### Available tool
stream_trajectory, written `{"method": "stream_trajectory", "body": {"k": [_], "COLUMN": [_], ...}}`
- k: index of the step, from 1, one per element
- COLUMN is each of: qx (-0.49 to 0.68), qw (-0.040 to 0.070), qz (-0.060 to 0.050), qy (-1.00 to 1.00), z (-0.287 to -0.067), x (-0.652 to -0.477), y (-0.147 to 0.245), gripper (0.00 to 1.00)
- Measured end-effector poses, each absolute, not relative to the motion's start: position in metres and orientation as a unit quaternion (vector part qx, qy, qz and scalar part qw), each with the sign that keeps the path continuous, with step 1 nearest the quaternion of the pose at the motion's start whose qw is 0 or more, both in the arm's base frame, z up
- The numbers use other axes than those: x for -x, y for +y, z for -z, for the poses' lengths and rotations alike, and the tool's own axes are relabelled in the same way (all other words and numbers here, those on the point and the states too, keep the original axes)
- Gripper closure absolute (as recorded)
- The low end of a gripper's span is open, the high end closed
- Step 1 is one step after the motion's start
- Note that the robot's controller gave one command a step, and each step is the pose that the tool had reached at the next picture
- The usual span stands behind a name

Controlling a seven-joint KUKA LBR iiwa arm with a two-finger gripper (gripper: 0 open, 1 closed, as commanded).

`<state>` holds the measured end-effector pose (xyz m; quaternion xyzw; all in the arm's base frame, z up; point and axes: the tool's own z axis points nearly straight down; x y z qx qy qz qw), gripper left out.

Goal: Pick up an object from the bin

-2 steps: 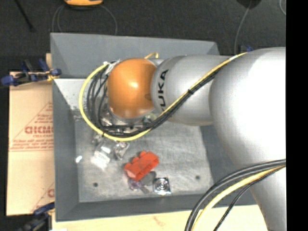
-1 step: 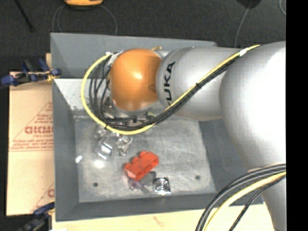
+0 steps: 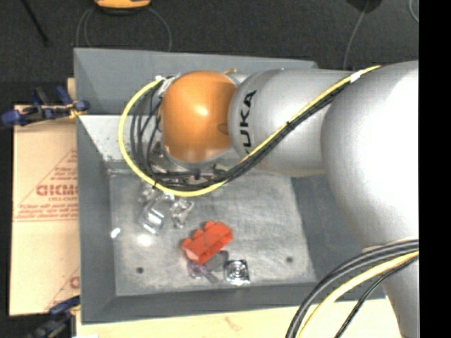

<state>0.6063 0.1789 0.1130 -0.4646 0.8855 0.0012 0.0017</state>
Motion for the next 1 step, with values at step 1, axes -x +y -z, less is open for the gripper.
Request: {"method": "stream_trajectory", "body": {"k": [1], "qx": [0.463], "qw": [0.002], "qz": [-0.001], "qy": [0.886], "z": [-0.1214], "x": [-0.6066], "y": [0.1791], "gripper": [1.0]}}
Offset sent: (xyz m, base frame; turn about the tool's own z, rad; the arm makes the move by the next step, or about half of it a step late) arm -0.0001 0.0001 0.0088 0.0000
